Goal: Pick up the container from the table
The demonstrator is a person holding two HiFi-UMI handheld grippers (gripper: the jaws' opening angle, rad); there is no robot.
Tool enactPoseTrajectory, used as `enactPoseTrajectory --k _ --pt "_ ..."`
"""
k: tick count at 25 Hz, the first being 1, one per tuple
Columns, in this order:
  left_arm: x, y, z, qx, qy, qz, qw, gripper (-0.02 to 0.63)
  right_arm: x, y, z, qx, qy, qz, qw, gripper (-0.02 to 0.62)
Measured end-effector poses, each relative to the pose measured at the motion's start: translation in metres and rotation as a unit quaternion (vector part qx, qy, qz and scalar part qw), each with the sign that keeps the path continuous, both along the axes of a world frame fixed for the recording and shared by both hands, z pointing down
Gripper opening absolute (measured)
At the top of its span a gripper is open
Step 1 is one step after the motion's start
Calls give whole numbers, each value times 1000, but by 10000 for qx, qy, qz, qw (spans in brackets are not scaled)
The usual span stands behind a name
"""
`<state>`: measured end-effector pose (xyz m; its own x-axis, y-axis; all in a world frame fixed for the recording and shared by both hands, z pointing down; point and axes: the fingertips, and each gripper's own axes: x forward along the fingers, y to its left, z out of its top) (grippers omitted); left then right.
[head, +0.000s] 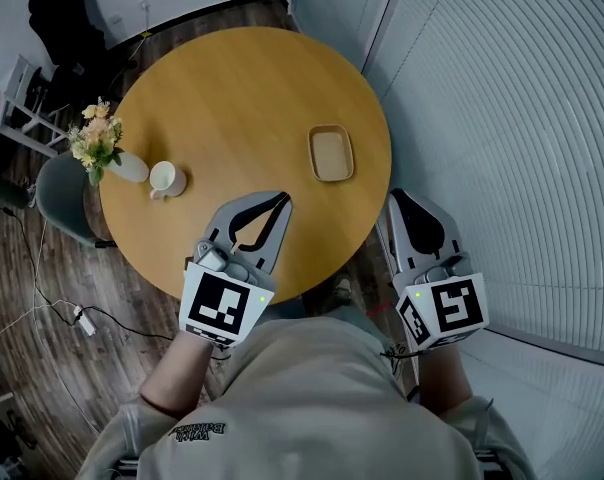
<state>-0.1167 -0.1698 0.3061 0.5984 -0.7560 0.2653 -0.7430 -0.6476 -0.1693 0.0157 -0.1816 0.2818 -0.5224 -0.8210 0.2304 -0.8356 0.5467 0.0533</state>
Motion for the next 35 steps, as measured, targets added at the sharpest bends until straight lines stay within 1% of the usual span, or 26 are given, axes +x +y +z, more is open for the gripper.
enactPoseTrajectory --k 3,6,12,17,20,25,29,32,35 --pt "3 -6 3 -47 -3 -180 9998 21 2 -6 4 -6 -18 -159 9999 32" --pt "14 -12 1 3 14 -255 9997 21 7 -12 6 8 -19 -297 9996 32" --pt "26 -24 3 -6 -76 -344 9994 21 21 -24 10 -4 -58 -383 9993 32" --pt "36 -32 7 -58 -59 -414 9991 21 31 -30 16 -58 -62 -439 9990 32" --pt "45 -37 4 -19 -51 -409 9991 21 34 -34 16 -52 -71 -470 9989 32" --pt "47 -42 7 -73 -90 -482 9988 21 37 -41 18 -103 -170 -537 9984 32" --pt "46 -47 10 -152 -90 -570 9982 21 40 -50 19 -179 -326 -500 9981 32" --pt "46 -56 10 -140 -92 -641 9978 21 45 -64 22 -295 -524 -386 9974 34" --pt "44 -69 13 -111 -159 -669 9976 21 46 -79 30 -424 -602 -349 9967 34"
